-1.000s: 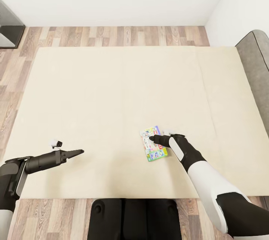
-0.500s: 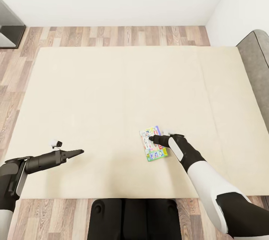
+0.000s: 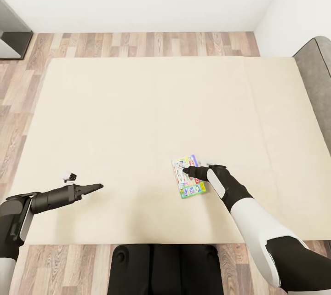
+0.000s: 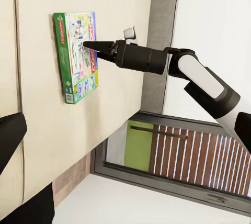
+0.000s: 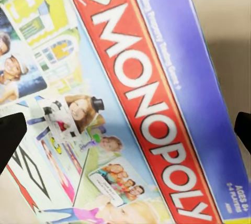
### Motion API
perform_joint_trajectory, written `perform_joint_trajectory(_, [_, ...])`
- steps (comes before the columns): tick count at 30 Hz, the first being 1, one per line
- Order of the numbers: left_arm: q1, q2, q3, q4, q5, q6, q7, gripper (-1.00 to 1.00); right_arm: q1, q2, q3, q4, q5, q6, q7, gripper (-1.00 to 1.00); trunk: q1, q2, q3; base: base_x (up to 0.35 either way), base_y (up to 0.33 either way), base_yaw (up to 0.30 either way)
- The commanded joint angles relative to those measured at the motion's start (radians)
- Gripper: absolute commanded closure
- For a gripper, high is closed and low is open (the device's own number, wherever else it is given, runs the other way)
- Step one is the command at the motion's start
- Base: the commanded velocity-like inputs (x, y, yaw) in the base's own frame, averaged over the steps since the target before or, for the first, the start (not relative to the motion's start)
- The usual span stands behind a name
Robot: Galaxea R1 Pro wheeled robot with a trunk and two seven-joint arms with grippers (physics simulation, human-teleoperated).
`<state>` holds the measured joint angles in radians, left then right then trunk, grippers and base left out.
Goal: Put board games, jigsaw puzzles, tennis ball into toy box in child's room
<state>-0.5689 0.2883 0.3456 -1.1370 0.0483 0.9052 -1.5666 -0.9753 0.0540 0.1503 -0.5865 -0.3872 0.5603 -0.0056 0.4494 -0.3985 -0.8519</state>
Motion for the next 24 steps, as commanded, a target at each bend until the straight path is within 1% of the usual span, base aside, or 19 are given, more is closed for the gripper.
perform_joint_trajectory(1, [0.000,0.000,0.000,0.000,-0.001,0.011,-0.004,-1.00,0.000,0.000,0.002,-0.001,-0.001,0.004,-0.001,-1.00,0.001,-0.002,-0.001,0.000,0.048,0.000])
perform_joint_trajectory(16, [0.000,0.000,0.000,0.000,-0.001,0.011,-0.004,-1.00,0.000,0.000,0.002,-0.002,-0.001,0.004,-0.001,-1.00,0.001,-0.002,-0.001,0.000,0.138,0.000])
perform_joint_trajectory(21, [0.000,0.000,0.000,0.000,-0.001,0.011,-0.004,-1.00,0.000,0.000,0.002,-0.003,-0.001,0.004,-0.001,-1.00,0.001,-0.002,-0.001,0.000,0.050,0.000])
perform_joint_trajectory(24, [0.000,0.000,0.000,0.000,-0.001,0.011,-0.004,-1.00,0.000,0.000,0.002,-0.002,-0.001,0.004,-0.001,-1.00,0.001,-0.002,-0.001,0.000,0.153,0.000])
